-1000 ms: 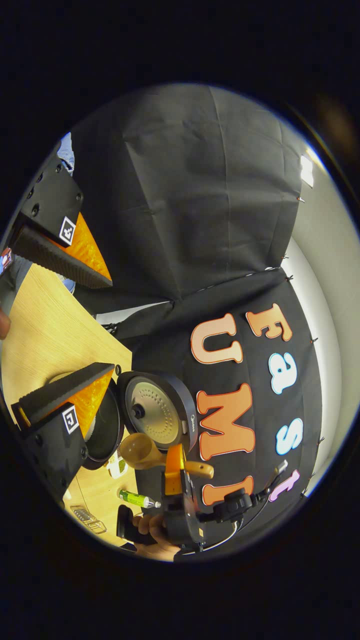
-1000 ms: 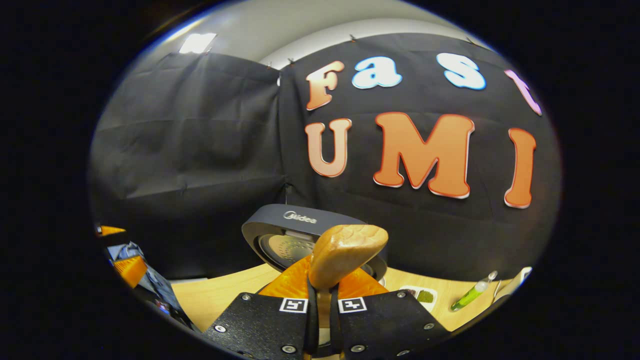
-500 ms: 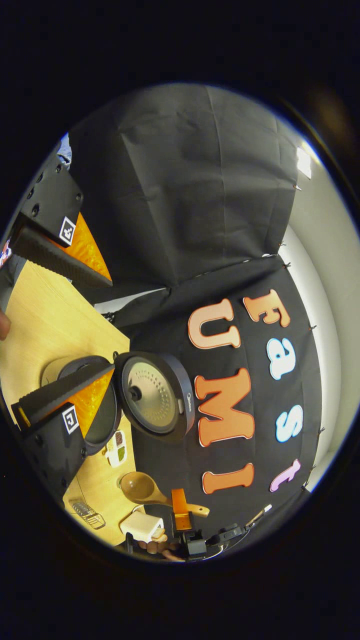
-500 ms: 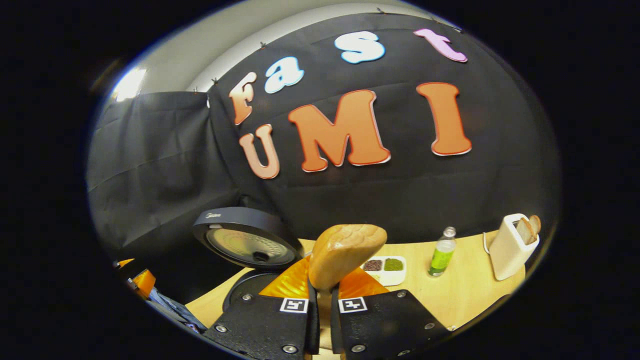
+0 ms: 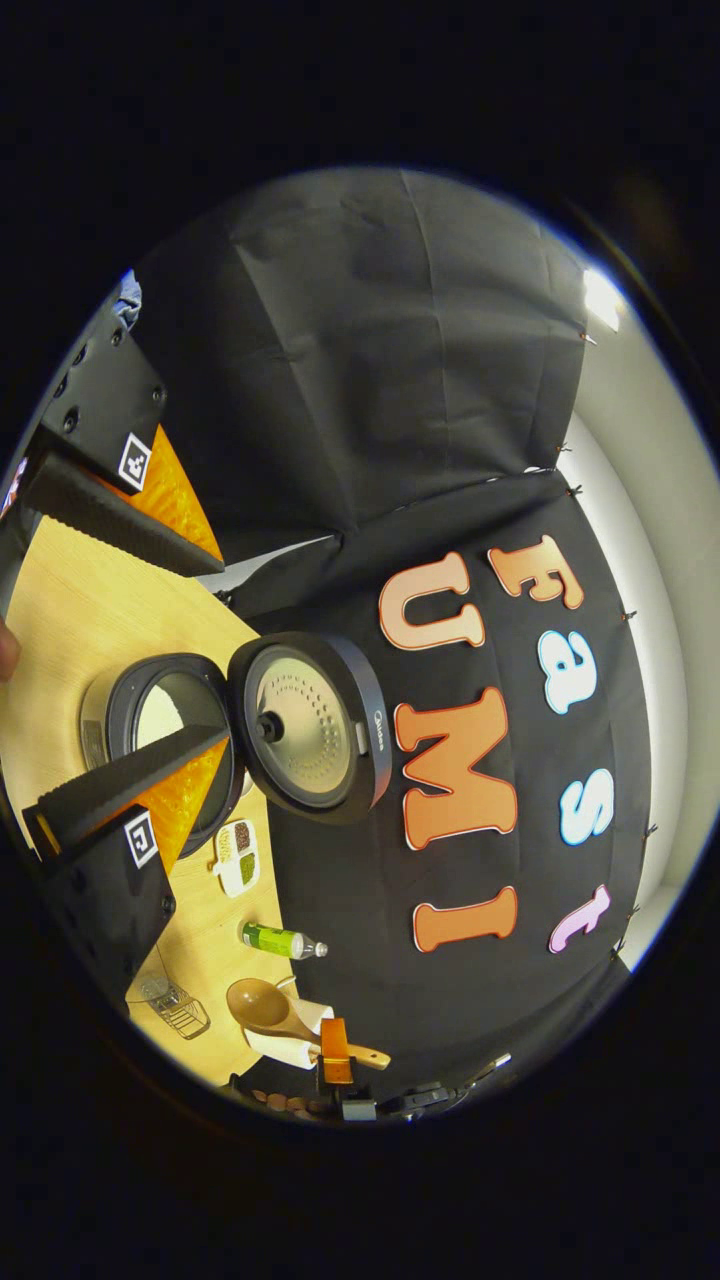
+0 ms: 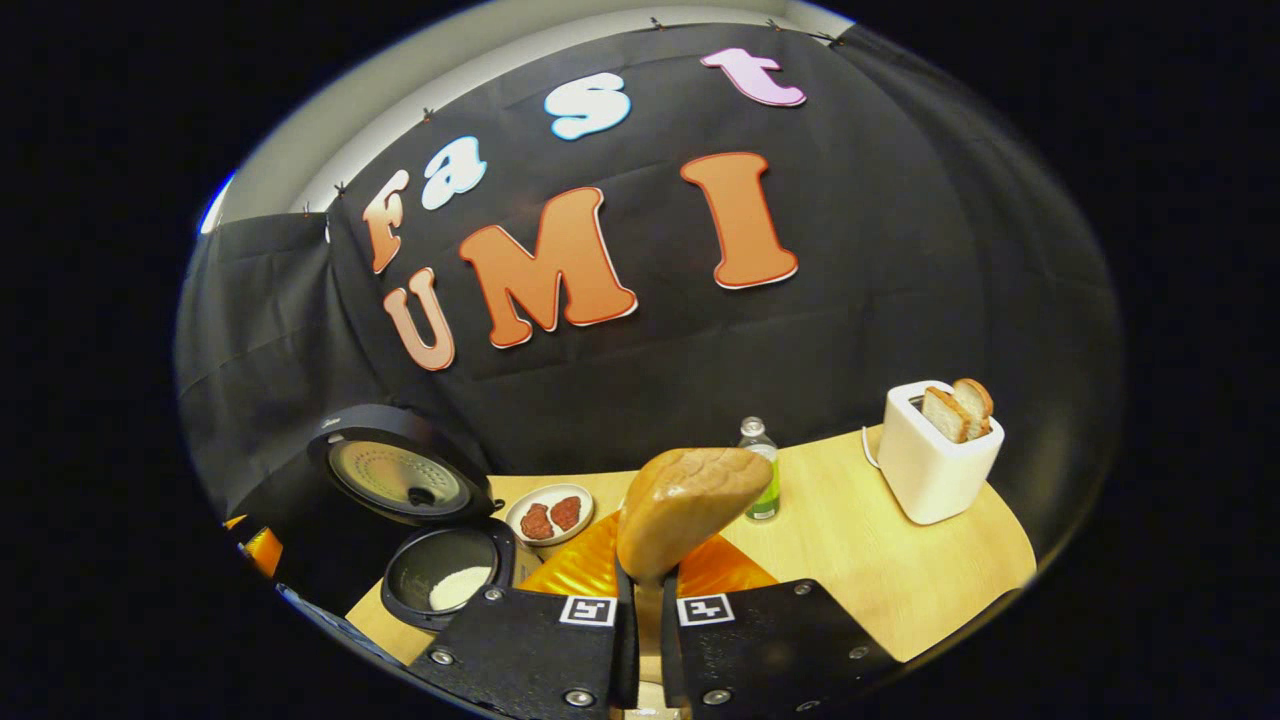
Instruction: Close the left gripper, press the button to open the rice cooker; take a wooden spoon from the chopstick holder with the right hand, scoop a spoonful of rice and pour it into the rice cooker, then put the wooden spoon back into the chopstick holder.
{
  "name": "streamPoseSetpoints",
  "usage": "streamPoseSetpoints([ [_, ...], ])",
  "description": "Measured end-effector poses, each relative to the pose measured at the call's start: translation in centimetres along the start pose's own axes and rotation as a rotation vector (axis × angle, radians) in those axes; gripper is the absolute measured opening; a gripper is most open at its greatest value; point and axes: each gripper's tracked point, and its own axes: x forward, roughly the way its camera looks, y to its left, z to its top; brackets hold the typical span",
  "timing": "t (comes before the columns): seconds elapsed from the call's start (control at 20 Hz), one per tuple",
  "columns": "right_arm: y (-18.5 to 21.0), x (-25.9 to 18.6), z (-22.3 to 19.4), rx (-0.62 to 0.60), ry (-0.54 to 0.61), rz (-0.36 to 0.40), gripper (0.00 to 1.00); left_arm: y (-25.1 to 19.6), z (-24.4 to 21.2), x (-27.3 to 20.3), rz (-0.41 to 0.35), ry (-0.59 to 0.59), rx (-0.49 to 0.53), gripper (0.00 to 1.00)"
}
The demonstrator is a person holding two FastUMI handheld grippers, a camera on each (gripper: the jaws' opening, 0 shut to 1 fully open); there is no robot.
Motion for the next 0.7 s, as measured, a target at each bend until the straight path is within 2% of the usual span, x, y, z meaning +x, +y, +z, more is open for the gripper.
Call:
streamPoseSetpoints([
  [0.25, -5.3, -1.8, -2.3, 0.021, 0.03, -0.083, 0.08, -2.2, 0.2, -0.2, -0.021, 0.017, -0.025, 0.93],
  [0.45, -7.6, -1.9, -6.2, 0.027, 0.096, -0.108, 0.08, -3.6, 0.2, -0.2, -0.031, 0.043, -0.066, 0.93],
  [0.6, -8.7, -1.6, -9.1, -0.019, 0.14, -0.125, 0.09, -4.1, 0.0, -0.4, -0.03, 0.077, -0.12, 0.93],
  [0.7, -9.6, -1.3, -10.5, -0.043, 0.166, -0.136, 0.09, -4.5, 0.4, -0.3, -0.026, 0.075, -0.106, 1.0],
])
